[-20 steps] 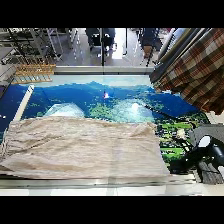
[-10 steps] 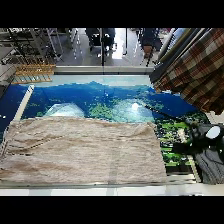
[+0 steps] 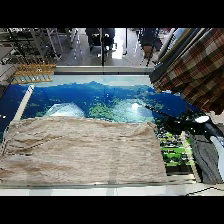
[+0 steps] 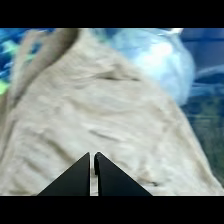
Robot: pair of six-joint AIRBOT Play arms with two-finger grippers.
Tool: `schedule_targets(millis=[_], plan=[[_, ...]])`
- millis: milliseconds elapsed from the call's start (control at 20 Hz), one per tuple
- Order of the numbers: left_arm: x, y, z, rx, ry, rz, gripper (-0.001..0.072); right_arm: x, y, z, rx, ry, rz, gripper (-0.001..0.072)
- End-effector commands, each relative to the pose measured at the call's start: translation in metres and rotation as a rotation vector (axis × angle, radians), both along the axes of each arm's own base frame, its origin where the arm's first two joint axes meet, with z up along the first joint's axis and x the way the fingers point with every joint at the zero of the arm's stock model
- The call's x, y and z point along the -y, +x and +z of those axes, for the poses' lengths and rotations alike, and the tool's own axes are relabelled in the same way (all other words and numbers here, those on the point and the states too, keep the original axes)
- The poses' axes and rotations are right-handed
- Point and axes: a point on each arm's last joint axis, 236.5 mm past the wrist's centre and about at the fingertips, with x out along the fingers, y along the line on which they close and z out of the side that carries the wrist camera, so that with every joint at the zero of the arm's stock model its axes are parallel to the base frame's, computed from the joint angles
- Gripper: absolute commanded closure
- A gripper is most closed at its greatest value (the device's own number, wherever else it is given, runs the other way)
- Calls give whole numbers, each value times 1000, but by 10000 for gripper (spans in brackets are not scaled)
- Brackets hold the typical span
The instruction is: Fold the clothes and pants, and hang the long-sleeved shirts on hangers.
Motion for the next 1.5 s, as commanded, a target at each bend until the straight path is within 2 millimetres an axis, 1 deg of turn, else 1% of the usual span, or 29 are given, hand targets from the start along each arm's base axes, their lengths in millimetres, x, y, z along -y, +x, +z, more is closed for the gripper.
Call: schedule_targets(millis=[0, 100, 200, 300, 350, 400, 450, 500, 550, 650, 750, 800, 850, 900, 950, 1000, 1050, 1100, 1200, 1250, 1300, 1350, 1400, 1450], plan=[[30, 27, 24, 110, -59, -69, 653, -6, 14, -22, -50, 81, 13, 290], [40, 28, 24, 103, -70, -99, 653, -3, 19, -24, -40, 67, 23, 290], [47, 30, 24, 98, -77, -118, 653, -7, 23, -29, -40, 62, 31, 292], [51, 31, 24, 96, -80, -130, 654, -18, 27, -39, -42, 51, 52, 354], [54, 32, 24, 94, -82, -138, 654, -21, 33, -43, -26, 32, 52, 390], [55, 32, 23, 92, -84, -142, 653, -21, 42, -44, 2, 7, 40, 518], [56, 31, 24, 91, -86, -145, 653, -22, 54, -38, 39, -13, 28, 692], [56, 31, 23, 91, -86, -145, 654, -22, 68, -28, 92, -48, 40, 697], [56, 31, 24, 95, -81, -151, 654, -20, 84, -13, 154, -87, 57, 698], [56, 31, 23, 94, -78, -153, 654, -6, 124, 31, 316, -192, 77, 699], [53, 28, 17, 66, -60, -151, 653, 20, 156, 74, 443, -319, 43, 700], [50, 25, 12, 42, -42, -150, 651, 30, 166, 88, 485, -365, 24, 700], [48, 23, 6, 17, -21, -149, 622, 34, 172, 94, 506, -379, 8, 700], [45, 22, 1, -3, -5, -146, 555, 37, 174, 91, 508, -386, -3, 698], [45, 23, -2, -16, 11, -147, 456, 38, 175, 82, 494, -382, -3, 696], [46, 25, -4, -23, 21, -150, 374, 37, 175, 70, 473, -373, 3, 540], [48, 28, -6, -25, 16, -153, 332, 35, 173, 58, 450, -361, 13, 244], [52, 31, -9, -31, 9, -158, 332, 30, 169, 50, 426, -347, 32, 132], [56, 34, -20, -62, -16, -153, 334, 20, 153, 39, 363, -307, 97, 144], [52, 29, -29, -112, -16, -127, 338, 16, 141, 33, 316, -274, 131, 145], [43, 18, -39, -180, 15, -106, 342, 14, 124, 27, 252, -220, 155, 146], [31, 1, -50, -271, 63, -84, 343, 11, 102, 20, 184, -165, 194, 148], [19, -19, -57, -356, 118, -74, 344, 8, 76, 14, 120, -119, 230, 198], [4, -39, -60, -433, 178, -56, 346, 7, 54, 10, 75, -89, 248, 198]])
